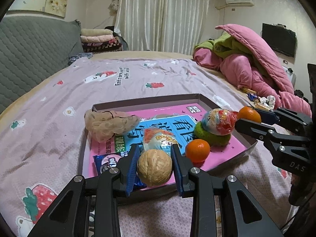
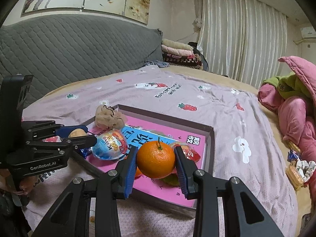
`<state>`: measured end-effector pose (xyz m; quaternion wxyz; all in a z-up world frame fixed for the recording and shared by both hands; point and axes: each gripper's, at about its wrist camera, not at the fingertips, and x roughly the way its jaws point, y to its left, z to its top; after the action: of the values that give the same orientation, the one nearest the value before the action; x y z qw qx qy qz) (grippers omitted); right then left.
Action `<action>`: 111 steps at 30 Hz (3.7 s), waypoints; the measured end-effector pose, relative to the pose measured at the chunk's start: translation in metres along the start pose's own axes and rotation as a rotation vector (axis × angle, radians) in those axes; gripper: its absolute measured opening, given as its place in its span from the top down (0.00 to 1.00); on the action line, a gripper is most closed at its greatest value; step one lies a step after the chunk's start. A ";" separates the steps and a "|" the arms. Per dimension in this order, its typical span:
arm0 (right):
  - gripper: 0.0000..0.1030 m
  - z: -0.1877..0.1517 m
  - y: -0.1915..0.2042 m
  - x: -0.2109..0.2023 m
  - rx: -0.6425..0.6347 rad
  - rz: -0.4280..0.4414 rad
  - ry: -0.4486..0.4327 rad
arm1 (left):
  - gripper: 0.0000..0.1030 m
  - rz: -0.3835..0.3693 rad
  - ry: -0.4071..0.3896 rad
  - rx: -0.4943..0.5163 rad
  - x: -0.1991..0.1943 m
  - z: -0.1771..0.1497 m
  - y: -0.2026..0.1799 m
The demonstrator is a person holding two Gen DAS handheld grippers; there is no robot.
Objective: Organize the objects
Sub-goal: 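Lift and carry the walnut with left tool while right tool carries the orange over the tray, then lower the walnut beside the cookie packet with left tool while right tool lowers the orange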
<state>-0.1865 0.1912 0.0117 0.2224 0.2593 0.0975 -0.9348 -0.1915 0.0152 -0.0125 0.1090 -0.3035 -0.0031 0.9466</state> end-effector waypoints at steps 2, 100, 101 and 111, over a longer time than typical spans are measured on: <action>0.64 -0.001 0.000 0.002 0.002 -0.002 0.009 | 0.68 0.000 0.002 0.005 0.001 -0.001 -0.002; 0.63 -0.024 -0.020 0.059 0.142 -0.031 0.225 | 0.68 -0.041 0.168 -0.011 0.050 -0.005 -0.014; 0.63 -0.024 -0.020 0.059 0.144 -0.030 0.225 | 0.68 -0.042 0.169 -0.012 0.051 -0.005 -0.014; 0.63 -0.025 -0.021 0.058 0.155 -0.030 0.225 | 0.68 -0.066 0.190 -0.041 0.056 -0.003 -0.006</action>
<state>-0.2298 0.1960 -0.0383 0.1751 0.3775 0.0533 -0.9077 -0.2335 0.0326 -0.0466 0.1338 -0.3939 -0.0219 0.9091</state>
